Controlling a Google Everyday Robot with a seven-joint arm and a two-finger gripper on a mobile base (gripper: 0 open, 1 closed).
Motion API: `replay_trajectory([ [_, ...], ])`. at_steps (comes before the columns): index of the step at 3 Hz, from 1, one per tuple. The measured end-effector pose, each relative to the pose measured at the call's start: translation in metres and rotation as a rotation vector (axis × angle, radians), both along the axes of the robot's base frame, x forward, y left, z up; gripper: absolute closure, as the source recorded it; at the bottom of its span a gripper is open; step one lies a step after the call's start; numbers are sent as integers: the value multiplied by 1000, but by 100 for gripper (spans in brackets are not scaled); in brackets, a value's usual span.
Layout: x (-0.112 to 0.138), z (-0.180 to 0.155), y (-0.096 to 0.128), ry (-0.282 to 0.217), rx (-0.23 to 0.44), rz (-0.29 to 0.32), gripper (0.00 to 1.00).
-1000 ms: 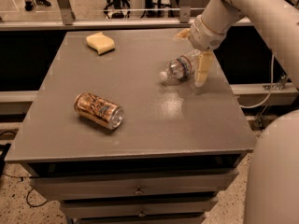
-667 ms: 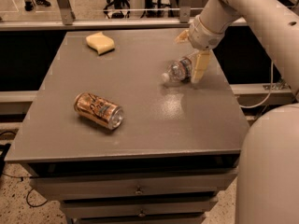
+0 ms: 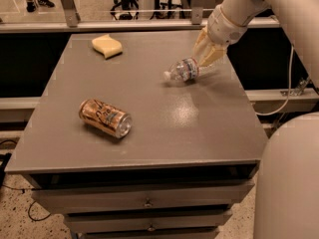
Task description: Pick water bottle
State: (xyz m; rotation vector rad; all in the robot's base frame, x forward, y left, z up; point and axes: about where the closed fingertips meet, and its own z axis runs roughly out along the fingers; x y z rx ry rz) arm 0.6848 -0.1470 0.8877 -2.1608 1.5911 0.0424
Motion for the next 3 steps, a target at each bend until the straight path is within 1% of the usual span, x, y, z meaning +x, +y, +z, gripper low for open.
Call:
replay_trajectory([
  [1, -11, -6, -2, 28, -12, 0, 88],
  [2, -20, -7, -4, 47, -23, -6, 100],
  [3, -26, 5, -4, 47, -27, -9, 100],
])
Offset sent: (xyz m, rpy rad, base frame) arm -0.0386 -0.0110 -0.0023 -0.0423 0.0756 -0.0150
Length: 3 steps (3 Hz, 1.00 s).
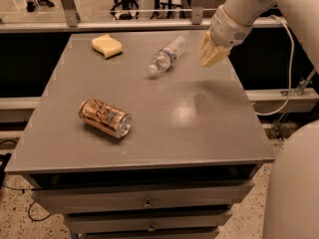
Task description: Pick water bottle
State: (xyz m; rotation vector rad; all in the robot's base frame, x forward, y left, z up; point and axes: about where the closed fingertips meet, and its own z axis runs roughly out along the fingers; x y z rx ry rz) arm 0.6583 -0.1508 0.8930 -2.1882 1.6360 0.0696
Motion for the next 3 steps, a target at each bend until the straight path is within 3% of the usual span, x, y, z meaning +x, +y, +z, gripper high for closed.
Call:
replay_trajectory([
  [1, -3, 15, 2, -13, 1, 1, 100],
  [2, -4, 27, 7, -27, 5, 12, 85],
  [3, -5, 37, 20, -34, 22, 27, 55],
])
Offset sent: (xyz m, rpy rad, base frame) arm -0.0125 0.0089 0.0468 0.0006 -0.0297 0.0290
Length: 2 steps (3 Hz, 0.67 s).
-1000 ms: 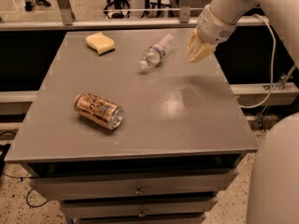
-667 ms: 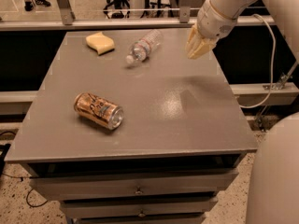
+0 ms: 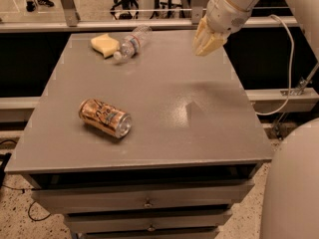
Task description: Pick water bottle
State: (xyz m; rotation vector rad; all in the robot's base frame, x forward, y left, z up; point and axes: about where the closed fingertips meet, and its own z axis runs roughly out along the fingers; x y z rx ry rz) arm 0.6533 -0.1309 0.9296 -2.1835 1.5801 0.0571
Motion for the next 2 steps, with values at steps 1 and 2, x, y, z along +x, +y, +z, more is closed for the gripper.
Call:
replay_trajectory([
  [1, -2, 7, 18, -4, 26, 23, 31],
  [2, -6, 11, 58, -1, 86, 58, 1],
])
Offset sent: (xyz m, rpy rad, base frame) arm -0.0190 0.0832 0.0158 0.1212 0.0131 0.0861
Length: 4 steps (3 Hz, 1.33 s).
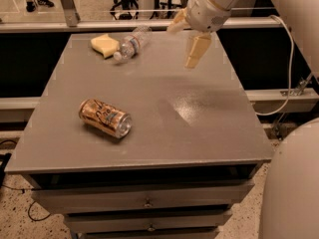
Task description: Pick water bottle
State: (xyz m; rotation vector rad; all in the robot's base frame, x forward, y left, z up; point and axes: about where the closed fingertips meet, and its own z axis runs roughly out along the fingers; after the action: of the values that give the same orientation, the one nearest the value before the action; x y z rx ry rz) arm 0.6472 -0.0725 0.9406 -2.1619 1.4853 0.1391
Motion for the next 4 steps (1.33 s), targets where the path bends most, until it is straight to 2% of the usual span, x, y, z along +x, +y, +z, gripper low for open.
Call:
replay_trajectory([
  [1, 2, 3, 27, -4, 43, 19, 0],
  [2, 12, 4, 64, 12, 106, 25, 0],
  [3, 12, 4, 64, 12, 106, 25, 0],
  [4, 30, 8, 59, -31, 141, -3, 0],
])
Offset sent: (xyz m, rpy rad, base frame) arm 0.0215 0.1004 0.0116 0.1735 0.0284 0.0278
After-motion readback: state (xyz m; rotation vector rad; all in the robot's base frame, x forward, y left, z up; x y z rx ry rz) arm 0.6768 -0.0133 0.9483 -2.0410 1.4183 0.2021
